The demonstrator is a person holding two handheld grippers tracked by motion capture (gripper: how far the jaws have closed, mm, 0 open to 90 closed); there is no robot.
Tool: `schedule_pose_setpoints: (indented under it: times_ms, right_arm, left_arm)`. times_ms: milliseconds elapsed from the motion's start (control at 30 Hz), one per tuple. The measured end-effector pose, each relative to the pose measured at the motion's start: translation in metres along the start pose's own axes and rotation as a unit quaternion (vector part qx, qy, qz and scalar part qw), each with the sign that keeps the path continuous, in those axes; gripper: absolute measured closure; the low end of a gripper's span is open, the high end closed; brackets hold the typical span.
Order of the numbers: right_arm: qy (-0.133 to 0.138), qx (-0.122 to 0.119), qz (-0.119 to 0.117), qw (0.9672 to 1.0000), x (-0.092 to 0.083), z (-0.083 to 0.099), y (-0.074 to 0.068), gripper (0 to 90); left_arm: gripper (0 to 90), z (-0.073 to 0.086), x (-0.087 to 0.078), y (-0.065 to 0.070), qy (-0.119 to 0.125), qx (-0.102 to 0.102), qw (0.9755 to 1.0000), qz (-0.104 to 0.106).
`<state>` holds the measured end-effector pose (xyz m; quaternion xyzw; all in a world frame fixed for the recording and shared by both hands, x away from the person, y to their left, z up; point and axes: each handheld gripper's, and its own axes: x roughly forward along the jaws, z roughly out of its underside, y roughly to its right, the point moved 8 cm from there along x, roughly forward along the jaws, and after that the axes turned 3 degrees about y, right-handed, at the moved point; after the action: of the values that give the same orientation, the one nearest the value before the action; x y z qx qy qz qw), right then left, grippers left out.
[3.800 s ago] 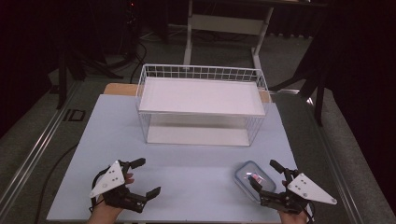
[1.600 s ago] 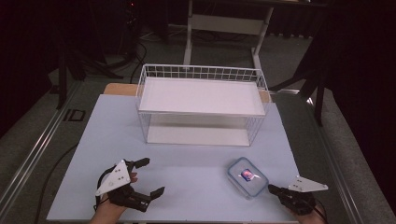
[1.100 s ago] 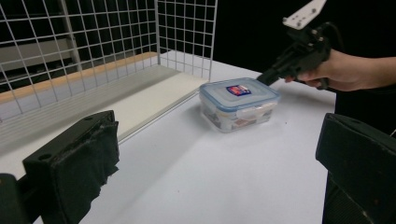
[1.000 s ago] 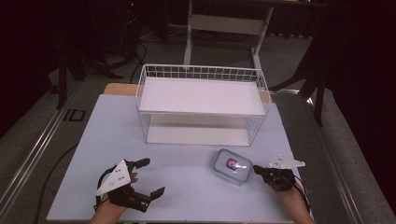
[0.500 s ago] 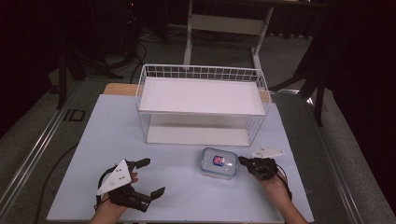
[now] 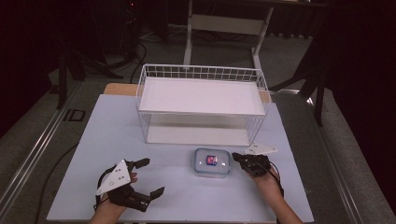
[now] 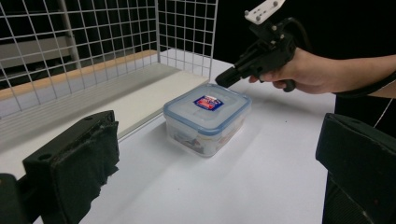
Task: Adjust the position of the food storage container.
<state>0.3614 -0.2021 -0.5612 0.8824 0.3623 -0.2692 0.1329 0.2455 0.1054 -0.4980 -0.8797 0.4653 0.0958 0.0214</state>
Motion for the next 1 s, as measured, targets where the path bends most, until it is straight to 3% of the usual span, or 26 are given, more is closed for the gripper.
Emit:
schedule_pose_setpoints:
  times_ms: [200,333,1000]
  right_arm:
    - [-0.02,0.004,-0.008,0.9998,-0.008,0.018,-0.009,90.0]
    - [-0.026,0.008,-0.014,0.9995,-0.004,0.023,-0.012,90.0]
    - [-0.033,0.0,-0.035,0.9988,0.026,0.005,-0.033,90.0]
  left_arm:
    - [0.5,0.0,0.001,0.001,-0.001,0.003,1.0,0.002]
    - [0.5,0.0,0.003,0.001,-0.001,0.002,1.0,0.003]
    - [0.5,0.001,0.003,0.001,-0.003,-0.002,1.0,0.004]
